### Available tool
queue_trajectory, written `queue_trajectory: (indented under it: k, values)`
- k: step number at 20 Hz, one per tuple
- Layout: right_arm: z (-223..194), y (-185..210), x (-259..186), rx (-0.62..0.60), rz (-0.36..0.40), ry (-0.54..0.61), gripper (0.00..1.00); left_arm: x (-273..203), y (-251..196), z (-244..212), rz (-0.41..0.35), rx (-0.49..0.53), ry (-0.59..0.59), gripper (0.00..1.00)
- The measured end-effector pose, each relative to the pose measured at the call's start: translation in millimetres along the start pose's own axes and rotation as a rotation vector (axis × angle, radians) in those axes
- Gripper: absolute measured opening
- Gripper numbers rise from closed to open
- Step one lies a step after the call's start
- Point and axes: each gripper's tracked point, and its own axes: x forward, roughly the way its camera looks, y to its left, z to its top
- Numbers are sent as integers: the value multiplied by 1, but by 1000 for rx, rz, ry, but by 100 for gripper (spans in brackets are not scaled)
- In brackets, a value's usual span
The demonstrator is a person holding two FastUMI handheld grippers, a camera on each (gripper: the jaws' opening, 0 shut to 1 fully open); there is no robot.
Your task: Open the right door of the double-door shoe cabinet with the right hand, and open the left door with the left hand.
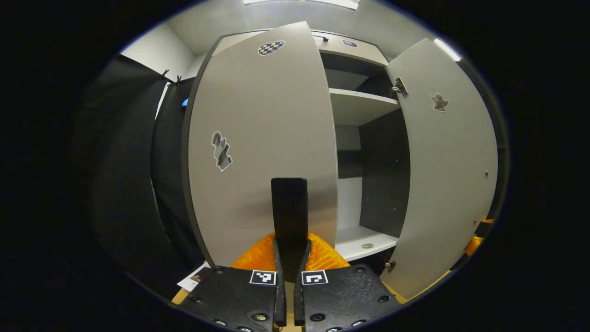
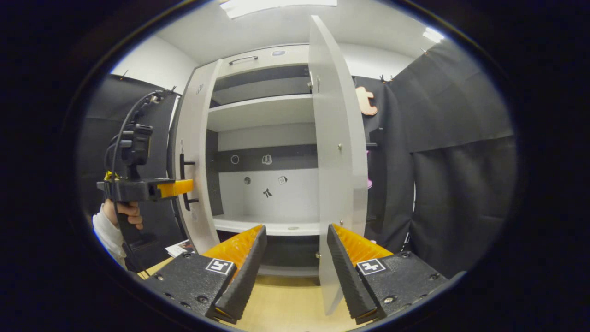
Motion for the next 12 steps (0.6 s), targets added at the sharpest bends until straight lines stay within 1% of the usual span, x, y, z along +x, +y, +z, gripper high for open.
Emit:
queue_trajectory:
  k: [3,5,8,10,12]
  values:
    - [-1,3,-1,-6,8,1,83,-17,12,1,6,3,-23,6]
    - [0,2,0,-9,1,-1,83,-31,23,0,16,2,-28,6]
    - [-3,3,5,-8,-1,3,83,-50,46,-1,59,9,-29,5]
    - [-3,9,10,-4,11,7,83,-63,63,-3,97,19,-28,5]
    - [-3,17,13,-10,29,7,83,-69,78,-4,127,7,-30,5]
